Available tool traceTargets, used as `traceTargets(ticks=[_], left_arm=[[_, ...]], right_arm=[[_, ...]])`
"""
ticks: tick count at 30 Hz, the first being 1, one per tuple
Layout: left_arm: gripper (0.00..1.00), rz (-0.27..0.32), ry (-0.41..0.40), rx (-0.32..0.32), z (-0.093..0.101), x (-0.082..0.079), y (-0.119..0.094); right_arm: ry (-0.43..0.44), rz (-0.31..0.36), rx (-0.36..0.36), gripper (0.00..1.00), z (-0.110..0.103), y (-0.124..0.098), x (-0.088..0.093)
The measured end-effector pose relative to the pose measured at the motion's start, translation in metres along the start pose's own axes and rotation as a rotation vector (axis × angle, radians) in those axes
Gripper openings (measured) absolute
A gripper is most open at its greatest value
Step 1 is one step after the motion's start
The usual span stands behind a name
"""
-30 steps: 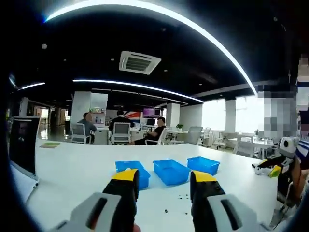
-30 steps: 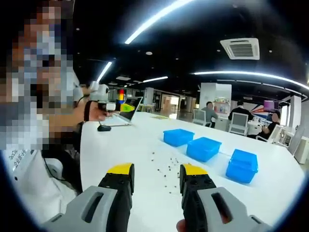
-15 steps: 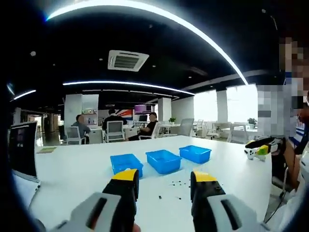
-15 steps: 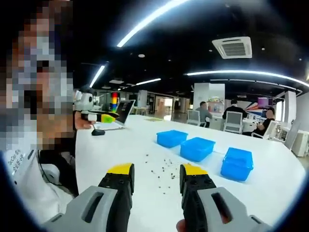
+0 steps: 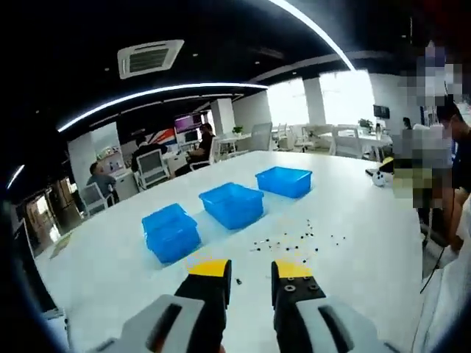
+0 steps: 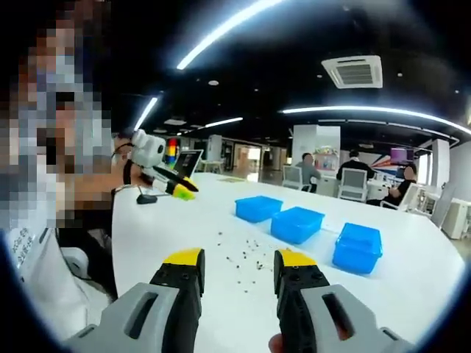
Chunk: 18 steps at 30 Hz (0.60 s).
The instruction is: Pick up the resistors one by one and place each resistor into its matching bin, sorting the parts by color and model until every resistor is separated into the correct bin for its type
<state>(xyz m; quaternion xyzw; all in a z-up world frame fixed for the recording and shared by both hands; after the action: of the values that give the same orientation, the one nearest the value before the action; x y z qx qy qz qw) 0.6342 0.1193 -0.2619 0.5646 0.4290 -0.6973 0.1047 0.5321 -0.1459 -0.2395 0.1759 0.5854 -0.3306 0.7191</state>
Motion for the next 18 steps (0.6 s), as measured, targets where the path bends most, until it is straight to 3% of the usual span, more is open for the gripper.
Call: traceTargets(ticks=[4,11,14,18], left_arm=[[0.24,-0.073,-0.095,0.060,-0.008,0.001,0.023],[0.24,-0.330,-0.058,0.049,-0.027,0.027,0.062],[0.23,-0.375,-0.045,0.029,-0.037,0.033,0.073],[0.23,-0.422,-0.102,0.020,-0.051,0.038,0.083]], right_arm=[[-0.003,0.003,-0.002,0.40,0.000,-0.001,-0.001],[-0.009,0.002,-0.007,0.40,0.001,0.000,0.000],[-0.010,0.003,-0.009,0.40,0.001,0.000,-0.001],[-0.011,0.004,-0.015,0.40,0.000,0.001,0.000]])
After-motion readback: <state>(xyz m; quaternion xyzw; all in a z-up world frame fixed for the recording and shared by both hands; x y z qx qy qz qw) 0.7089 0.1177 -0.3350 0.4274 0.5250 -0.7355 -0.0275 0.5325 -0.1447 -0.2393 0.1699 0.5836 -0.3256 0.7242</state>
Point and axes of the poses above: the point that each gripper's makers call its tool centre point, and the gripper's own axes: y roughly forward along the fingers, z roughly to its right, x roughly out of its underside, the point moved 3 cm from there along -y, roughly backward along the fingers, and after that the axes turned 9 degrees about -y, right-handed, at the moved point
